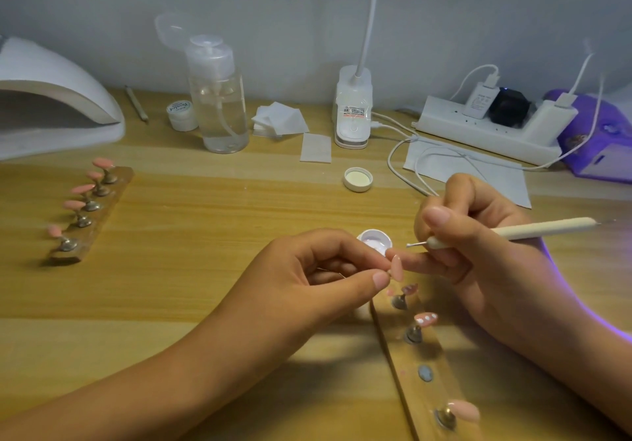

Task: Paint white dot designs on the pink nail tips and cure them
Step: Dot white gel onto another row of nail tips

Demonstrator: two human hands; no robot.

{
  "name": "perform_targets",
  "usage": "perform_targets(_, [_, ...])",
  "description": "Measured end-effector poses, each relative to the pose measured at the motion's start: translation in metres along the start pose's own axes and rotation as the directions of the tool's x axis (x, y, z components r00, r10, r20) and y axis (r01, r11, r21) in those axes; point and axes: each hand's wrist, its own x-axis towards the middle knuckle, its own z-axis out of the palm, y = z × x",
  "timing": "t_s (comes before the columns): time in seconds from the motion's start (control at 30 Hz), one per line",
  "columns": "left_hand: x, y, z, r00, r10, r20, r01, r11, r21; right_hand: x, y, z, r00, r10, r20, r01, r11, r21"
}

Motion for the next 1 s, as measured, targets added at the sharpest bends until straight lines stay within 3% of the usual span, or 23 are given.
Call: perform_targets(1.0, [-0.0008, 0.001, -0.0001, 0.999, -0.032, -0.007, 0.032, 0.999, 0.007, -0.0001, 0.0016, -0.0001, 0.999, 0.025, 0.046, -0.025, 1.0, -0.002])
